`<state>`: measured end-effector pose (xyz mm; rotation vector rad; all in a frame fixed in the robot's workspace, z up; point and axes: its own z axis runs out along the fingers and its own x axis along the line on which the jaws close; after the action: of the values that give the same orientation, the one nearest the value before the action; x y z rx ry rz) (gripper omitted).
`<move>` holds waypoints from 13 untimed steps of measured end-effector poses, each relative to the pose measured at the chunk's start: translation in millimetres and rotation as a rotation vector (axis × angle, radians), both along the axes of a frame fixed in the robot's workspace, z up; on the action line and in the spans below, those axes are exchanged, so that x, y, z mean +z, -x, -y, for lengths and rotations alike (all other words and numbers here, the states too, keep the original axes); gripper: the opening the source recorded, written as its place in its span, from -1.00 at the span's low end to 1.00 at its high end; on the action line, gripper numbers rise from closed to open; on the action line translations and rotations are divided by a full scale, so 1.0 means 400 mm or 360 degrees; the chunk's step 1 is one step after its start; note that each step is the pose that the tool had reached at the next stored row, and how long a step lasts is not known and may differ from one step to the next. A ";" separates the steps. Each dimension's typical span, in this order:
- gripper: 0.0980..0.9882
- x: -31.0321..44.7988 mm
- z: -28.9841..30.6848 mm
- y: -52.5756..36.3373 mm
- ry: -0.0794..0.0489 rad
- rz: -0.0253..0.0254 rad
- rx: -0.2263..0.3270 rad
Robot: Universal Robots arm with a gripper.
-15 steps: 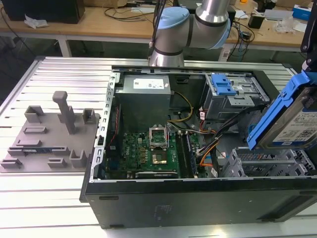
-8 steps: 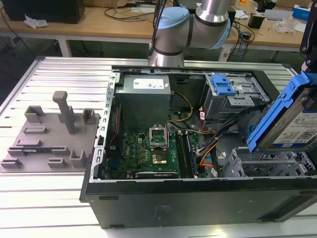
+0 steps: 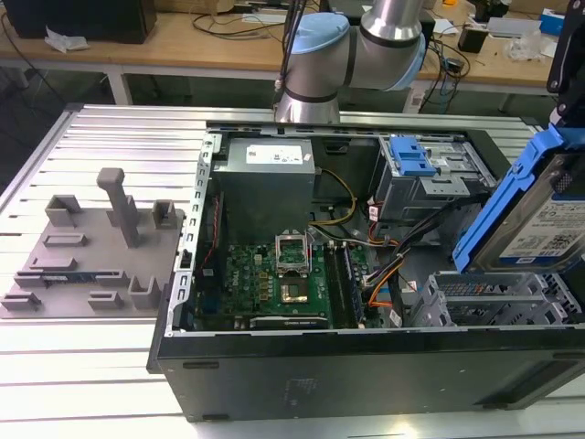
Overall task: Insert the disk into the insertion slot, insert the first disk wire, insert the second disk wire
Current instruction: 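Insert the disk into the insertion slot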
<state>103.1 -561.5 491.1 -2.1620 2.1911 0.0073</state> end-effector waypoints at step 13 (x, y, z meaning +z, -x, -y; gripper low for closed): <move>-0.39 -0.022 -0.009 0.002 0.0000 -0.00031 0.0000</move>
<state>102.3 -558.0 482.5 -2.1627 2.1924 0.0094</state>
